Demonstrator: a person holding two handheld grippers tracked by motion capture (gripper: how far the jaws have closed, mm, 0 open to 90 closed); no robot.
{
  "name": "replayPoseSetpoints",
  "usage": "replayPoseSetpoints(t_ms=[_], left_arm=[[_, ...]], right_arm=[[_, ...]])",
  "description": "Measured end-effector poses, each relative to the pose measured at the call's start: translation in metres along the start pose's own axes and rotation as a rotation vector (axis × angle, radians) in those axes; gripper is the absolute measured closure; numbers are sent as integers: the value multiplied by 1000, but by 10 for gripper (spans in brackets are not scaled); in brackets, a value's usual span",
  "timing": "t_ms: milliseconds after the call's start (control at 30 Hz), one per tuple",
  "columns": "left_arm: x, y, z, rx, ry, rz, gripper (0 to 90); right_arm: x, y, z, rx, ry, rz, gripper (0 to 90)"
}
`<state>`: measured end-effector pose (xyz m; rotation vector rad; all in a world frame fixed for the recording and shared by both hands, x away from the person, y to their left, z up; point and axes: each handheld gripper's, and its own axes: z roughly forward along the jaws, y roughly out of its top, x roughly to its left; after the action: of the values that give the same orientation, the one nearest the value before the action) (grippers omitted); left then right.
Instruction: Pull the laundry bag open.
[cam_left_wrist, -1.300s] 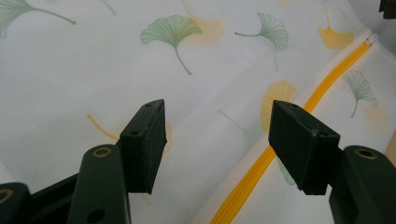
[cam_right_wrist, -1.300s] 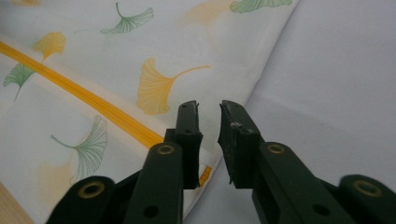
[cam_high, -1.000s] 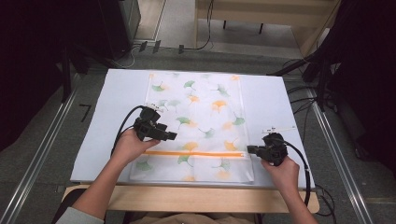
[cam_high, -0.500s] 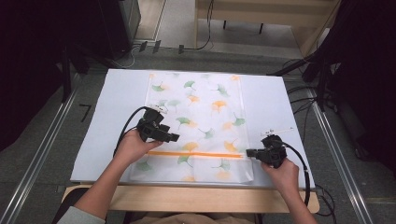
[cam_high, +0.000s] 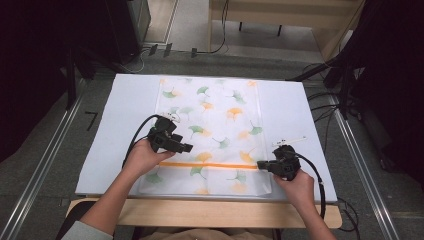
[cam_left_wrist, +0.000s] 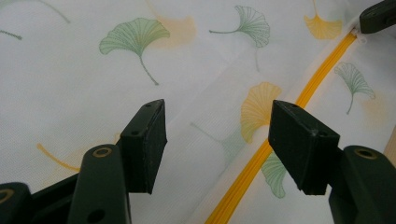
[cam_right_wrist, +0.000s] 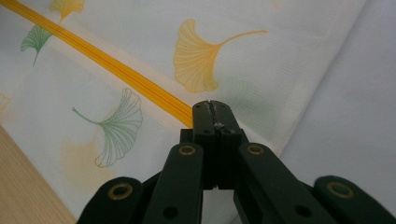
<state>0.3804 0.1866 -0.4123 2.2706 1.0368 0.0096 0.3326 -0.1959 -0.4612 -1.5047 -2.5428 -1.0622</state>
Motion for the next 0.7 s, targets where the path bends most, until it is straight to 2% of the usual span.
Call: replayPoseSetpoints(t_ms=[100, 267, 400, 600, 700], left_arm=[[-1, 0, 1, 3, 1, 9, 375], [-3, 0, 1, 8, -5, 20, 375], [-3, 0, 1, 1, 0, 14, 376], [-3, 0, 1, -5, 1, 18, 376], [-3, 0, 2, -2, -2, 19, 377]], right_arm=[[3, 2, 4, 4, -3, -14, 900], [3, 3, -2, -18, -27, -31, 900], [1, -2, -6, 3, -50, -37, 900], [2, -7, -3, 17, -49, -35, 900], [4, -7, 1, 21, -25, -34, 900]])
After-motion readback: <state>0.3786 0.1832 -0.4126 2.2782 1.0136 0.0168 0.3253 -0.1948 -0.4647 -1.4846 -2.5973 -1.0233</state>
